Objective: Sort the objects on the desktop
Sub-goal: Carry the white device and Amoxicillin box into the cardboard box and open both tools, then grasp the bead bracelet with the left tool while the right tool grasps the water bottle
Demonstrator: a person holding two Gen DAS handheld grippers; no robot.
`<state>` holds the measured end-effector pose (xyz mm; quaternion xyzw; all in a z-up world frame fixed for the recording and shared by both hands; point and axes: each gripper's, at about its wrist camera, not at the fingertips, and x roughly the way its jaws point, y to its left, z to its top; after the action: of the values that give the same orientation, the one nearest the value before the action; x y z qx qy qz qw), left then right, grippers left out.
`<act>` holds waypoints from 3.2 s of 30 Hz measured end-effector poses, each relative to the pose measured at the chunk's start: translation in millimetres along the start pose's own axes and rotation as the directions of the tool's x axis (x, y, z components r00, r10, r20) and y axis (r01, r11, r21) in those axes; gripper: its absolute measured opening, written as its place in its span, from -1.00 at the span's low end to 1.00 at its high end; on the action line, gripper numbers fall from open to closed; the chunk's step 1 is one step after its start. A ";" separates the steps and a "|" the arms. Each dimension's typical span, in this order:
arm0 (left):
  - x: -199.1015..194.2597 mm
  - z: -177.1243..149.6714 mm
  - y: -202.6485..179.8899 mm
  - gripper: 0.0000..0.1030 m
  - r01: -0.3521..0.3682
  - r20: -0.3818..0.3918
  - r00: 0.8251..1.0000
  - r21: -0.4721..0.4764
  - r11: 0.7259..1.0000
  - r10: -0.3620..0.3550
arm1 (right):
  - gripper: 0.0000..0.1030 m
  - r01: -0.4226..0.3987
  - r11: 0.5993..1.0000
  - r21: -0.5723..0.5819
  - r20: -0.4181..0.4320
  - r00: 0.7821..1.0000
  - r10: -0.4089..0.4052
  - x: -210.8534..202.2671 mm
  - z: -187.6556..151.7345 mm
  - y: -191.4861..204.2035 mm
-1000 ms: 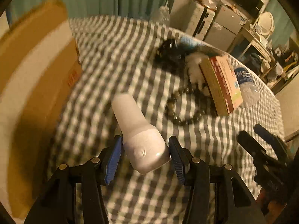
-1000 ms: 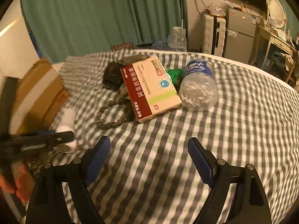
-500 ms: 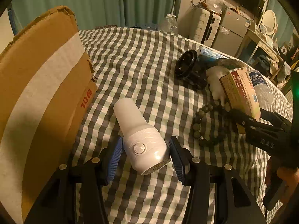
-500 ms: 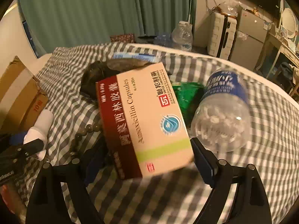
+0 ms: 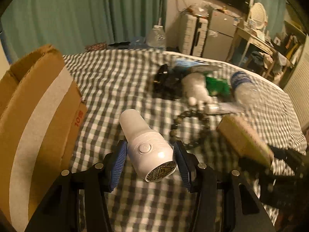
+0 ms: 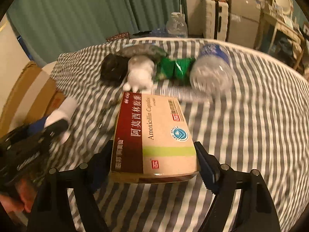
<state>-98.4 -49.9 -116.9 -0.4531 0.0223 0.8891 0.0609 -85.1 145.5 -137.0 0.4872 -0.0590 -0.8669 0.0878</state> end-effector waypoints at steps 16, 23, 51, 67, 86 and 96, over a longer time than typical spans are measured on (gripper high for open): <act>-81.2 -21.0 -24.4 0.01 0.068 -0.050 0.997 0.063 0.996 -0.065 | 0.53 0.020 0.999 0.043 -0.016 1.000 -0.019 -111.6 -50.9 22.5; -141.1 5.4 26.6 0.01 0.062 0.001 0.998 0.004 0.998 -0.062 | 0.53 -0.002 1.000 0.004 0.057 0.998 0.002 -159.8 -26.4 72.6; -158.6 11.3 254.3 0.87 -0.130 -0.006 0.992 -0.078 0.988 0.130 | 0.69 -0.364 0.930 0.037 0.046 0.931 0.363 -101.9 94.6 289.3; -209.2 6.0 122.3 1.00 -0.037 0.091 0.995 0.003 0.999 0.037 | 0.93 0.094 0.986 0.137 0.333 0.933 -0.135 -258.6 24.3 92.8; -27.5 -21.8 -76.8 1.00 -0.147 0.000 0.989 0.138 0.979 0.148 | 0.93 0.073 0.953 0.294 0.242 0.959 -0.148 -152.2 -51.8 -80.8; 68.6 12.1 -87.8 1.00 -0.181 0.008 0.983 0.198 0.963 0.183 | 0.73 0.040 0.958 0.284 0.173 0.981 -0.092 -60.8 2.6 -104.8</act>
<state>-136.7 44.3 -163.9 -0.4455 0.1523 0.8819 0.0235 -66.2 260.7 -104.7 0.4141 -0.1723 -0.8936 -0.0168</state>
